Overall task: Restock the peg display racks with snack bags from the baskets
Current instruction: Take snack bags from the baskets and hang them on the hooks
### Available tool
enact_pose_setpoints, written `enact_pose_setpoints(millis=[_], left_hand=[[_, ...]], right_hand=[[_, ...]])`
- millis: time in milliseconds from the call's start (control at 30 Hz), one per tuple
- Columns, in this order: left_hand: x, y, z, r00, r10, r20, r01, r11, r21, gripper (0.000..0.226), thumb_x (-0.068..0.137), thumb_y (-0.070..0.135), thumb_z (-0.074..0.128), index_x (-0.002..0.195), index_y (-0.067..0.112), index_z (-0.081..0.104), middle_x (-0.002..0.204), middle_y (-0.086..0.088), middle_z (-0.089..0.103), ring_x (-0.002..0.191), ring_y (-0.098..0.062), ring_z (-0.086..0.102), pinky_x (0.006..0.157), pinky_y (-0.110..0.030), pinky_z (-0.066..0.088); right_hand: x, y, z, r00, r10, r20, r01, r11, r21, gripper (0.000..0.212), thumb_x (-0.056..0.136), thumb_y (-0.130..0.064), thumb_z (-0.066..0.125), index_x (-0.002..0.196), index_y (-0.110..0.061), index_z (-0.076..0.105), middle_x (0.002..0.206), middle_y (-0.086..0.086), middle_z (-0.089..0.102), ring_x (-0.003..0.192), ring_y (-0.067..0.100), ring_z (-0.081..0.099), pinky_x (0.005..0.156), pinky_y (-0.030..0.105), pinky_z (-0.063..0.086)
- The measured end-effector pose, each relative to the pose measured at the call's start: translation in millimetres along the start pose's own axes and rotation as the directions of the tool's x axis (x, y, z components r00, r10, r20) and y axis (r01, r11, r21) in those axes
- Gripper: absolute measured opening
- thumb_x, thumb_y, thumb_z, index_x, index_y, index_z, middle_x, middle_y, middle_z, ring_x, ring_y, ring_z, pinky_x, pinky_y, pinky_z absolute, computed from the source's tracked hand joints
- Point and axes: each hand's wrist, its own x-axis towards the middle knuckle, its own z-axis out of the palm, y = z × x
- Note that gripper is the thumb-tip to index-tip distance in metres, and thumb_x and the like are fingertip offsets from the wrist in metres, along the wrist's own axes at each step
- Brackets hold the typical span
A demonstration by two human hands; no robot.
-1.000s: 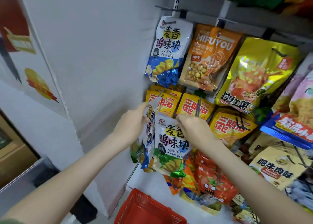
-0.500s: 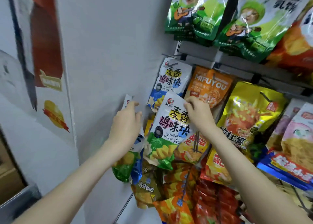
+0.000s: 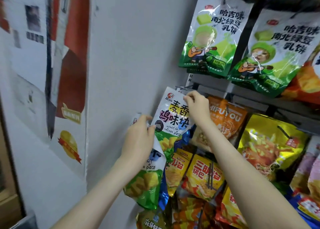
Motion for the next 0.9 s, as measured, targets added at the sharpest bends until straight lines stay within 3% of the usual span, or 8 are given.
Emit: enact_pose_setpoints(millis=[100, 233, 400, 500, 600, 700, 833, 900], left_hand=[[12, 3, 4, 1.0, -0.002, 0.006, 0.002, 0.999, -0.034, 0.021, 0.098, 0.022, 0.05, 0.118, 0.019, 0.056, 0.09, 0.0, 0.062, 0.087, -0.02, 0.06, 0.07, -0.028, 0.04], [24, -1, 12, 1.0, -0.004, 0.021, 0.005, 0.999, -0.053, 0.018, 0.099, 0.023, 0.05, 0.115, 0.02, 0.055, 0.091, 0.007, 0.06, 0.088, -0.014, 0.058, 0.07, -0.024, 0.039], [29, -15, 26, 0.998, -0.036, 0.048, 0.04, 0.997, -0.069, 0.018, 0.098, 0.024, 0.052, 0.114, 0.02, 0.057, 0.079, 0.004, 0.062, 0.073, -0.012, 0.056, 0.069, -0.027, 0.04], [34, -19, 33, 0.998, -0.045, 0.053, 0.05, 0.995, -0.088, 0.015, 0.097, 0.025, 0.054, 0.11, 0.021, 0.058, 0.07, 0.007, 0.057, 0.065, -0.006, 0.051, 0.065, -0.026, 0.038], [38, -20, 40, 0.997, -0.041, 0.071, 0.048, 0.993, -0.105, 0.013, 0.097, 0.024, 0.053, 0.108, 0.022, 0.058, 0.069, 0.009, 0.054, 0.064, -0.003, 0.05, 0.058, -0.02, 0.034], [43, -20, 49, 0.996, -0.03, 0.088, 0.039, 0.994, -0.097, 0.011, 0.097, 0.025, 0.053, 0.107, 0.023, 0.057, 0.076, 0.004, 0.057, 0.071, -0.012, 0.053, 0.06, -0.022, 0.035], [46, -20, 58, 0.993, -0.028, 0.112, 0.039, 0.994, -0.099, 0.014, 0.098, 0.025, 0.052, 0.111, 0.024, 0.056, 0.079, 0.004, 0.057, 0.076, -0.016, 0.054, 0.067, -0.026, 0.037], [45, -19, 59, 0.991, -0.017, 0.13, 0.028, 0.996, -0.08, 0.019, 0.098, 0.025, 0.052, 0.116, 0.025, 0.053, 0.076, 0.003, 0.059, 0.074, -0.017, 0.056, 0.067, -0.028, 0.039]], right_hand=[[12, 0, 11, 0.999, 0.031, 0.006, -0.032, 0.998, 0.053, 0.013, 0.095, -0.017, 0.056, 0.096, -0.008, 0.066, 0.093, 0.004, 0.066, 0.084, 0.016, 0.058, 0.078, 0.034, 0.048], [20, 0, 20, 0.998, 0.057, 0.013, -0.058, 0.99, 0.125, 0.009, 0.093, -0.016, 0.059, 0.094, -0.011, 0.066, 0.093, 0.001, 0.065, 0.089, 0.016, 0.059, 0.08, 0.031, 0.048], [29, 6, 21, 0.997, 0.082, -0.01, -0.08, 0.988, 0.131, 0.013, 0.093, -0.017, 0.059, 0.085, -0.009, 0.066, 0.085, 0.005, 0.066, 0.077, 0.012, 0.054, 0.067, 0.027, 0.041], [36, 17, 20, 0.993, 0.118, -0.024, -0.115, 0.988, 0.104, 0.017, 0.093, -0.016, 0.058, 0.091, -0.005, 0.07, 0.083, 0.002, 0.065, 0.069, 0.007, 0.049, 0.067, 0.025, 0.037], [45, 26, 27, 0.993, 0.116, -0.033, -0.115, 0.993, 0.039, 0.019, 0.094, -0.014, 0.055, 0.1, -0.004, 0.071, 0.088, -0.001, 0.062, 0.07, 0.008, 0.049, 0.058, 0.019, 0.034], [56, 34, 34, 0.991, 0.118, -0.058, -0.12, 0.992, -0.039, 0.019, 0.095, -0.011, 0.051, 0.101, -0.006, 0.068, 0.093, 0.006, 0.065, 0.073, 0.016, 0.051, 0.054, 0.024, 0.03], [66, 48, 34, 0.981, 0.178, -0.077, -0.183, 0.98, -0.073, 0.022, 0.095, -0.016, 0.052, 0.112, -0.011, 0.065, 0.111, 0.009, 0.067, 0.098, 0.023, 0.06, 0.075, 0.027, 0.041], [59, 48, 33, 0.984, 0.144, -0.107, -0.164, 0.963, -0.215, 0.028, 0.093, -0.016, 0.052, 0.12, -0.012, 0.058, 0.119, 0.009, 0.061, 0.112, 0.028, 0.054, 0.089, 0.036, 0.041]])
